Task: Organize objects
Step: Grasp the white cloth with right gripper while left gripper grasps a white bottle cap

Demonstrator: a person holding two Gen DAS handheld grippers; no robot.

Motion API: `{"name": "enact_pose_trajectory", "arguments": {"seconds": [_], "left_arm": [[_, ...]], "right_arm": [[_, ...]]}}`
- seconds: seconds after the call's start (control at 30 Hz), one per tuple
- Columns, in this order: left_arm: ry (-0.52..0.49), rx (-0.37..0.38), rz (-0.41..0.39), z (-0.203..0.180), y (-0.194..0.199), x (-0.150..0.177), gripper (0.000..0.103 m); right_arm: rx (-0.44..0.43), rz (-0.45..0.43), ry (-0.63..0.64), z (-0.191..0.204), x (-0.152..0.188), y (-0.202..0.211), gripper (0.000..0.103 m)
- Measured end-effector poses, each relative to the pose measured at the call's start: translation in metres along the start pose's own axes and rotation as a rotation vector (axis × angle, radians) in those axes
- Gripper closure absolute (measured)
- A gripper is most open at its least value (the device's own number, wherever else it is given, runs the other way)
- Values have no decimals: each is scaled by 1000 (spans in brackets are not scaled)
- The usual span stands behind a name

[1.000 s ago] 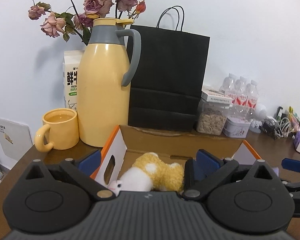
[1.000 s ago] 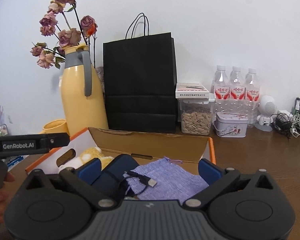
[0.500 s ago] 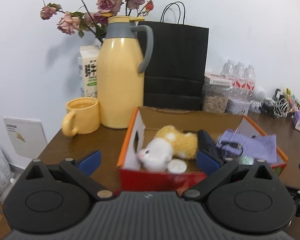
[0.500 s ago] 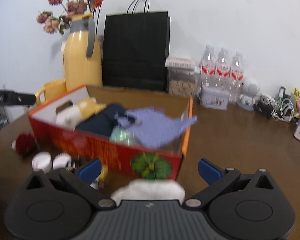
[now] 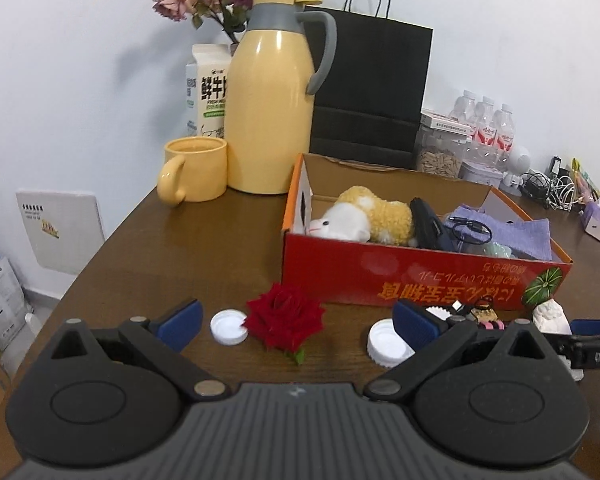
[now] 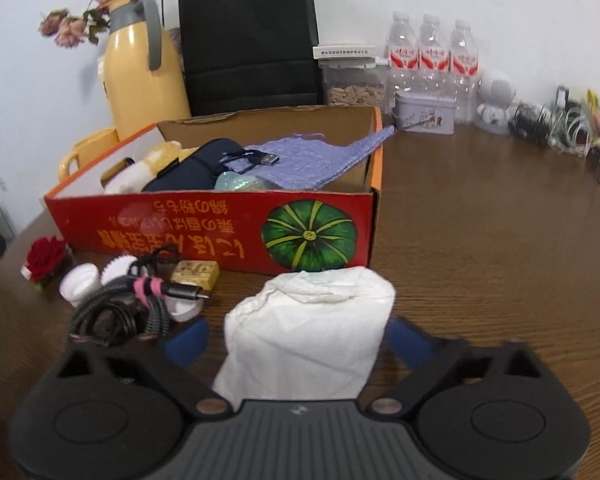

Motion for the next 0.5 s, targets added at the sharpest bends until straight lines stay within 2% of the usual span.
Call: {"name": "enact_pose_trajectory", "arguments": {"seconds": [0.23, 0.33, 0.43, 0.5], "left_arm": [[19, -12, -2, 8, 8, 4, 0], [27, -16, -5, 11, 11, 6, 0], [32, -34, -2, 18, 10, 9, 0], [39, -46, 4, 23, 8, 10, 0]], "right_arm": [[-2, -42, 13, 5, 2, 9, 29], [-26, -81, 0, 4, 0, 19, 37], [-21, -121, -17, -1, -2, 28, 37], [-24, -124, -28, -4, -2, 30, 46]]}}
Point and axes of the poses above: each gripper's, at about its wrist camera, not at the fingertips, and y roughly against the way its jaws point, z to its left, x to its underside, the point moved 7 cm from there along -y, roughly the way its jaws point, and after that the axes turned 1 degree about -y, right-handed, at the moved point
